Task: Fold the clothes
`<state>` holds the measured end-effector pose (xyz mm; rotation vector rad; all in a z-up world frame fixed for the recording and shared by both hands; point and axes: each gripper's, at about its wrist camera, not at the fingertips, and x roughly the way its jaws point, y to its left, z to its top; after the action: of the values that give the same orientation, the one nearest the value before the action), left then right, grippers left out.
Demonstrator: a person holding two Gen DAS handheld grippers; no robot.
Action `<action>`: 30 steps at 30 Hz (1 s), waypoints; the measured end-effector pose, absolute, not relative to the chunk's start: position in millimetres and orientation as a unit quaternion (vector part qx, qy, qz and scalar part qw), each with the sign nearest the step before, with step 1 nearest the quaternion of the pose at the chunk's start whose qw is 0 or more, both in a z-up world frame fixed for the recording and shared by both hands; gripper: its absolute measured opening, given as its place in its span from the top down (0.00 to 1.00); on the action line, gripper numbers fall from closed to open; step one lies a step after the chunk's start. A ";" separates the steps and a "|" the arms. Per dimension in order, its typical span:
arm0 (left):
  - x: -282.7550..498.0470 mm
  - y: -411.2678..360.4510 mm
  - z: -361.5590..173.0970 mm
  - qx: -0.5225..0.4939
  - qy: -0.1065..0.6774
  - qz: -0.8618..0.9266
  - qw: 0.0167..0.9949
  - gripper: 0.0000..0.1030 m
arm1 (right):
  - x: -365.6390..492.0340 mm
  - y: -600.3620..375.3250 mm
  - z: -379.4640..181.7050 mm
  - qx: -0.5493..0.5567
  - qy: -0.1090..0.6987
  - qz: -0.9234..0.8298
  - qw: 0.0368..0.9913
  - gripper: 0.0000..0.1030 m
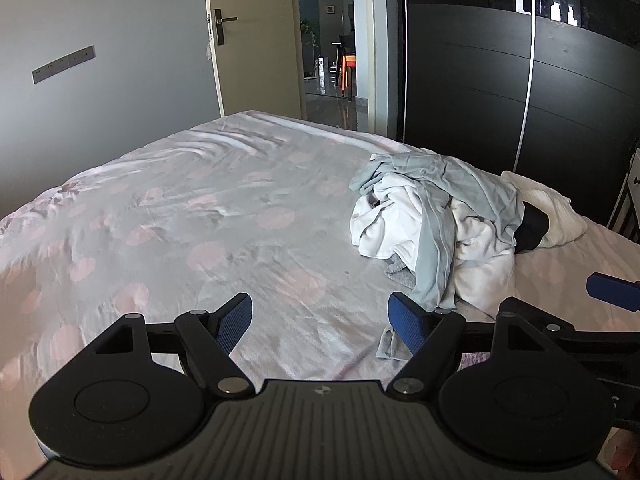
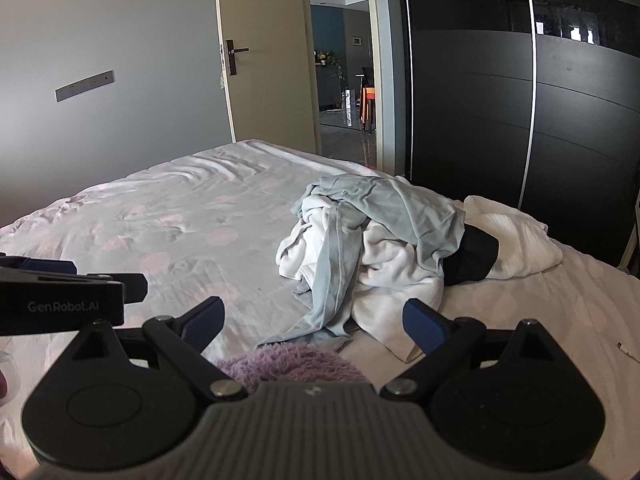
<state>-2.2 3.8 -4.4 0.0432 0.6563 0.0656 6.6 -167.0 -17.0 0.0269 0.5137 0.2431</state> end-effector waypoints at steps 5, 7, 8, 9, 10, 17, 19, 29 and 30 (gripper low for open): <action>-4.9 3.1 -2.4 0.021 0.320 0.033 0.947 0.28 | 6.1 -168.0 -17.8 0.018 0.254 0.124 0.959 0.06; -5.5 3.9 -2.6 0.019 0.320 0.034 0.946 0.28 | 5.7 -167.9 -18.2 0.019 0.254 0.127 0.959 0.06; -5.9 4.2 -2.9 0.019 0.321 0.036 0.946 0.28 | 5.3 -167.5 -18.3 0.019 0.253 0.128 0.959 0.06; -6.2 4.5 -3.1 0.019 0.321 0.037 0.946 0.28 | 4.8 -167.2 -18.2 0.019 0.253 0.129 0.959 0.06; -6.5 4.7 -3.3 0.018 0.321 0.038 0.946 0.28 | 4.3 -167.0 -17.9 0.019 0.252 0.129 0.959 0.06; -8.3 6.2 -2.3 0.016 0.321 0.042 0.946 0.28 | 1.4 -166.7 -15.4 0.020 0.248 0.133 0.959 0.06; -9.0 5.7 -2.0 0.017 0.320 0.043 0.946 0.28 | 0.8 -167.0 -15.4 0.020 0.247 0.134 0.959 0.06; -10.8 2.9 -1.7 0.020 0.319 0.045 0.946 0.28 | 0.2 -169.1 -14.6 0.023 0.243 0.136 0.960 0.06; -10.8 2.9 -1.7 0.019 0.319 0.045 0.946 0.28 | 0.2 -169.3 -14.4 0.023 0.243 0.136 0.960 0.06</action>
<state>-10.8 2.9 -1.7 0.0394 0.6496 0.0922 0.2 -169.3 -14.4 0.0466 0.4916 0.2756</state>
